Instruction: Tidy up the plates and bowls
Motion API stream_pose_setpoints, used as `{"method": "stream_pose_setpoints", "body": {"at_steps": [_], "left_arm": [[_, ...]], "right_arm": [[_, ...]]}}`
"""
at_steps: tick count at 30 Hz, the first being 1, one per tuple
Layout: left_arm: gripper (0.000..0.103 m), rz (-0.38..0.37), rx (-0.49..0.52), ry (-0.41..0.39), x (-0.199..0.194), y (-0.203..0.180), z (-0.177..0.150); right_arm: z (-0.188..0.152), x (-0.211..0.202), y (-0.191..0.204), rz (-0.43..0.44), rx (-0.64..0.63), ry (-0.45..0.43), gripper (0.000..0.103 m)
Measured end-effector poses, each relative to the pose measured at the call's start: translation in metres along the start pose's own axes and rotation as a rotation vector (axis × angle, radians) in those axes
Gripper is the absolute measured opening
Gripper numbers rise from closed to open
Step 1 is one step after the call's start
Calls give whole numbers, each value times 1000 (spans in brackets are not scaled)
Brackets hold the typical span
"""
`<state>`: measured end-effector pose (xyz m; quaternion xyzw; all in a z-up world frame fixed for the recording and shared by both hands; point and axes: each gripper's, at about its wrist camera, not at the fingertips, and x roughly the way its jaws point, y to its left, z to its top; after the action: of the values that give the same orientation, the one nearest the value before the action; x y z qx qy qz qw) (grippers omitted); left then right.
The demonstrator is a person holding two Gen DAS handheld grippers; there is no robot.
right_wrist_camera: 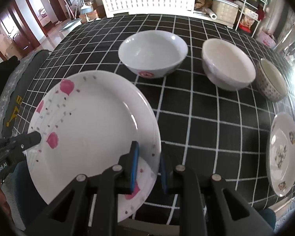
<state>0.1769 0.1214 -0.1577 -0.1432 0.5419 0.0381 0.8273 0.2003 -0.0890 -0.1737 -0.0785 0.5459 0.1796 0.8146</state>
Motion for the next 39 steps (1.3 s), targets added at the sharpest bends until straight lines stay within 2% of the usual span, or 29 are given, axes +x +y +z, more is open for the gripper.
{"method": "stream_pose_setpoints", "body": {"at_steps": [15,39], "left_arm": [[9,47,-32,-13,6,32,7],[9,44,-48,9,25,37,9]], "right_arm": [[4,25,31,11,-32,38,24],[10,26,31,-8,-30,20,24]]}}
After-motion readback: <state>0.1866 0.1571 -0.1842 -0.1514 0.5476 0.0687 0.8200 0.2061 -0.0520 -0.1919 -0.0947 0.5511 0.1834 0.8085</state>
